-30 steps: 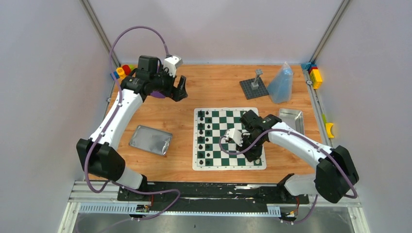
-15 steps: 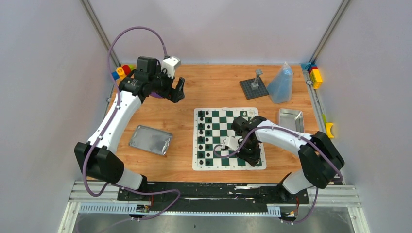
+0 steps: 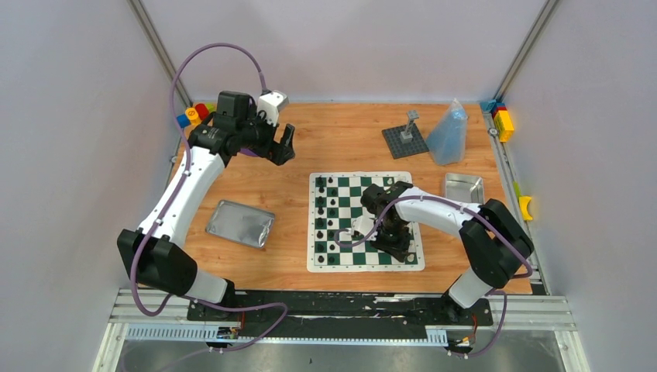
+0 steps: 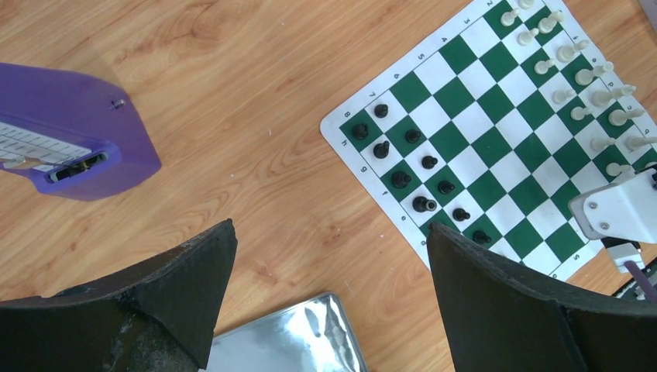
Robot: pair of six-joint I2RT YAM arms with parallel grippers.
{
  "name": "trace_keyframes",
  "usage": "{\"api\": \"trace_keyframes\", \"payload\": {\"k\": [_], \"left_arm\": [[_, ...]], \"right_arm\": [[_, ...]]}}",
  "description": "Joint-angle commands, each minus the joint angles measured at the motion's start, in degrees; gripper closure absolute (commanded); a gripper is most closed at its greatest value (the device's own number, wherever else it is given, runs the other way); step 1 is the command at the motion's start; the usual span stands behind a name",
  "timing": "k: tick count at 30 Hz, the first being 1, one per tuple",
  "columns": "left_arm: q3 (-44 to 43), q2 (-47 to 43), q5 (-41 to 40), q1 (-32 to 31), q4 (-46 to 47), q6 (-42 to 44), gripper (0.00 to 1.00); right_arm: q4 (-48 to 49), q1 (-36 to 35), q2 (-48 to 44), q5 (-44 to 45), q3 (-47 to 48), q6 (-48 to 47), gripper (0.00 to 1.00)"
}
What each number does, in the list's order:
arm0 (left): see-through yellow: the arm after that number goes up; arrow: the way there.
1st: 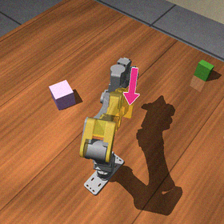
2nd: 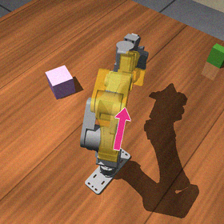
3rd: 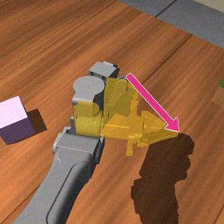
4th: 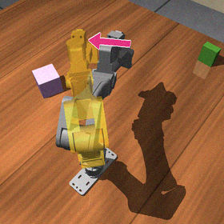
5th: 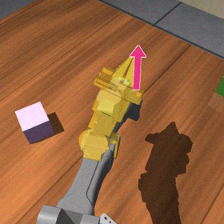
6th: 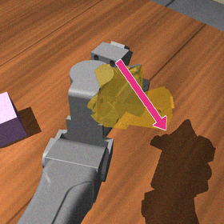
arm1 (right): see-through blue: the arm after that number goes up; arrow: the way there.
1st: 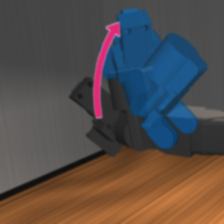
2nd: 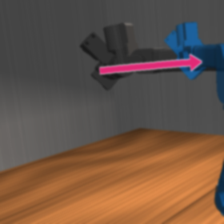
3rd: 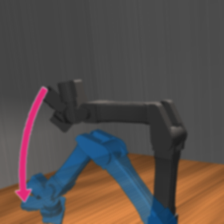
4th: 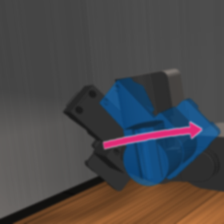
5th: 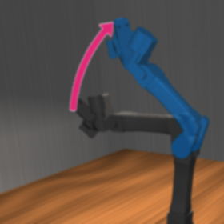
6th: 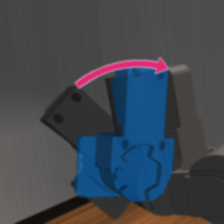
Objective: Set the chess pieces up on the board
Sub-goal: Place the chess piece on the chessboard.
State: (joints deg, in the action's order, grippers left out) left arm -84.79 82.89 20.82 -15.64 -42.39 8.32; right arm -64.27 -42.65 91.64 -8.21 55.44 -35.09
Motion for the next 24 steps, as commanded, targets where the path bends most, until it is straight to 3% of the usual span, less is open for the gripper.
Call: {"api": "trace_keyframes", "payload": {"k": [1,9,24], "left_arm": [[0.9,-2.2,1.0,0.3,1.0,1.0,0.00],[1.0,-2.3,2.1,0.3,1.1,0.8,0.00],[1.3,-2.6,2.8,0.3,1.1,1.0,0.00]], "right_arm": [[-0.9,-0.8,1.2,1.3,2.3,1.0,1.00],[-0.8,-1.1,2.5,1.9,3.0,1.5,1.00],[-0.5,-1.2,3.2,3.0,3.2,1.7,0.89]]}}
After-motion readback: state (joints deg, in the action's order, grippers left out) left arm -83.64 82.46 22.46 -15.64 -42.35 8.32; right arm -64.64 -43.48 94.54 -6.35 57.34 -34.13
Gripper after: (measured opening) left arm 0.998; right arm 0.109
